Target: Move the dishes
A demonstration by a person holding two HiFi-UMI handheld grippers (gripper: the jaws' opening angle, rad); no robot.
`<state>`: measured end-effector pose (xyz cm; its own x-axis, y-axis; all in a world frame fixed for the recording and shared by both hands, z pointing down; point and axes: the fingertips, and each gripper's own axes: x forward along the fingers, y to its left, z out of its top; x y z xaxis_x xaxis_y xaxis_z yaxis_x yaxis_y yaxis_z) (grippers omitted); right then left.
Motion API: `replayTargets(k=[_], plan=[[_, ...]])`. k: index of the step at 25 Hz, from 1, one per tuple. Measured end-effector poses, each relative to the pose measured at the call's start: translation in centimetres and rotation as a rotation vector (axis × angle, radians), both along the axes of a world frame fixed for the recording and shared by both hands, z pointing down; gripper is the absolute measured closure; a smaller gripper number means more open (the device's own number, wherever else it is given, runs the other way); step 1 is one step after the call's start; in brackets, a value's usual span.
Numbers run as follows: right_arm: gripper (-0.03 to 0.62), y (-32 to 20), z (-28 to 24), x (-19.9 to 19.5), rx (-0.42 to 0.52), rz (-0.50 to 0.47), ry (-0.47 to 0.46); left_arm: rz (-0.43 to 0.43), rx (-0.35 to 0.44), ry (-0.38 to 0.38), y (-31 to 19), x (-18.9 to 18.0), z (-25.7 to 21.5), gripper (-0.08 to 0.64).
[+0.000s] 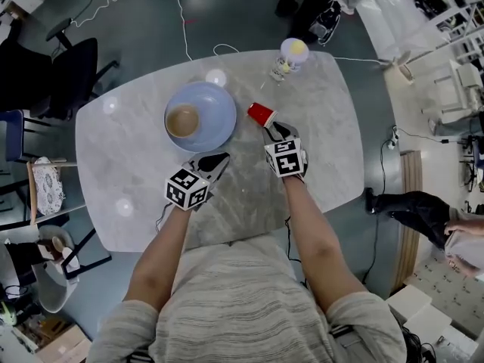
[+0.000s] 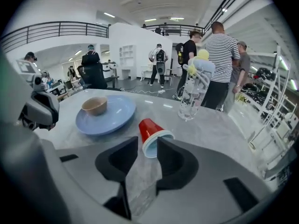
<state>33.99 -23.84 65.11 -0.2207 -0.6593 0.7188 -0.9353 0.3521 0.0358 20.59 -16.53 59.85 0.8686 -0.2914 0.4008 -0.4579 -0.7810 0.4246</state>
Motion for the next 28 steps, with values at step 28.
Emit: replayTargets(k=[28], plan=[[0.543,-2.9,0.1,-1.0,-0.022,-0.139,0.146,-0.031,-0.012,-0.003,-1.3,-1.2,0.2,0.54]])
